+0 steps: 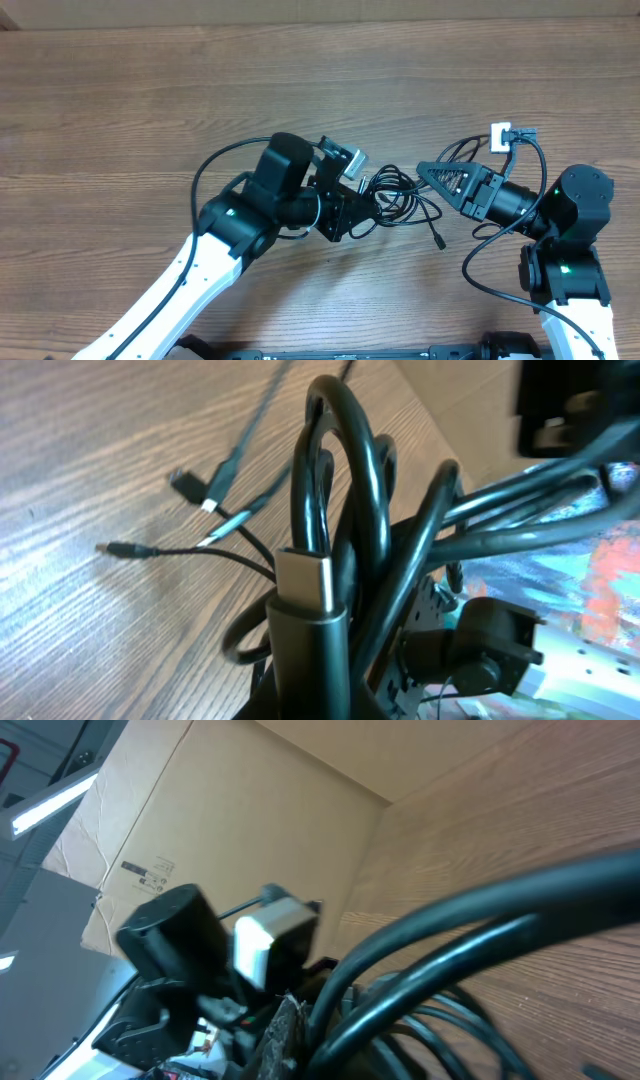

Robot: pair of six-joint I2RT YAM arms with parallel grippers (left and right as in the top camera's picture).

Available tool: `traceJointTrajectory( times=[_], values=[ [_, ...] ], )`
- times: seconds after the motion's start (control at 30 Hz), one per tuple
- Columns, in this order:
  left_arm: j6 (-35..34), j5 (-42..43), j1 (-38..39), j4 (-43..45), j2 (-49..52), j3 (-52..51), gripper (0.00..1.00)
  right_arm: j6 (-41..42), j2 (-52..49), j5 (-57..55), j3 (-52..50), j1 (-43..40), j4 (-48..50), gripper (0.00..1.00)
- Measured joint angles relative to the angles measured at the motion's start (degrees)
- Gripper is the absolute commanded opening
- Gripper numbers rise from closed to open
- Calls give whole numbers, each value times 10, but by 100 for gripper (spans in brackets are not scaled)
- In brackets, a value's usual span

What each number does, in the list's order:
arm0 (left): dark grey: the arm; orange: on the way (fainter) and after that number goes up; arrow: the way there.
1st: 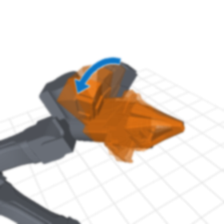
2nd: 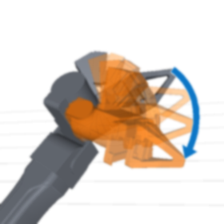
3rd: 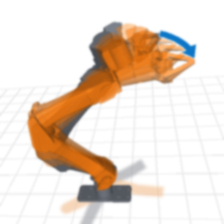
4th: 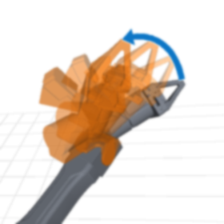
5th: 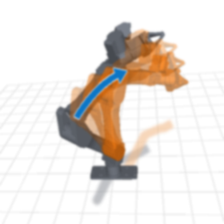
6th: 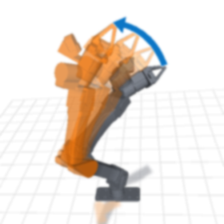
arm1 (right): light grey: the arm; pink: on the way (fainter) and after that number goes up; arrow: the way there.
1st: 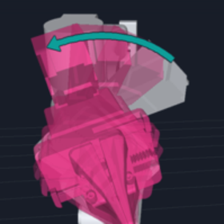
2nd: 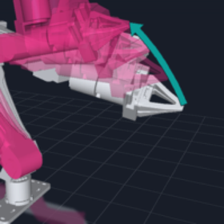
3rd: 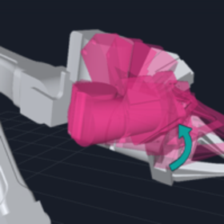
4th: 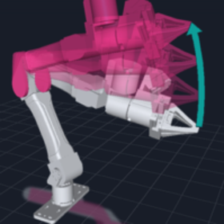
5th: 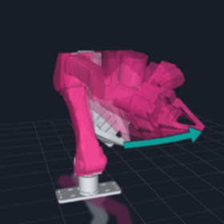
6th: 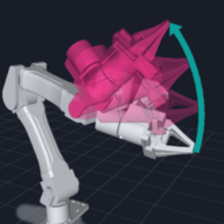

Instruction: Untangle cables

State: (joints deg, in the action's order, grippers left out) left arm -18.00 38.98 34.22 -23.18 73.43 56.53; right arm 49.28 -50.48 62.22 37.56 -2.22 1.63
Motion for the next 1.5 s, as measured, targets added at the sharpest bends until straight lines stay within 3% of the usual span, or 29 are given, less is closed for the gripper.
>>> traceJointTrajectory(
  times=[0.27,0.97,1.1,1.2,1.27,1.33,1.5],
  values=[
    [6,0,-14,-1,-78,0,4,-19,0,-1,0,0,-21,4],
    [17,-14,-32,-5,-188,0,4,-163,0,-155,1,0,-268,4],
    [19,-16,-33,-4,-189,0,4,-177,0,-195,1,0,-293,25],
    [20,-17,-33,-3,-195,0,4,-189,0,-227,1,0,-315,54],
    [22,-17,-33,0,-199,0,4,-193,0,-244,1,0,-330,67],
    [29,-17,-33,0,-201,0,4,-202,0,-256,1,0,-342,73],
    [48,-21,-33,-8,-201,0,4,-214,5,-261,1,0,-354,77]
  ],
)
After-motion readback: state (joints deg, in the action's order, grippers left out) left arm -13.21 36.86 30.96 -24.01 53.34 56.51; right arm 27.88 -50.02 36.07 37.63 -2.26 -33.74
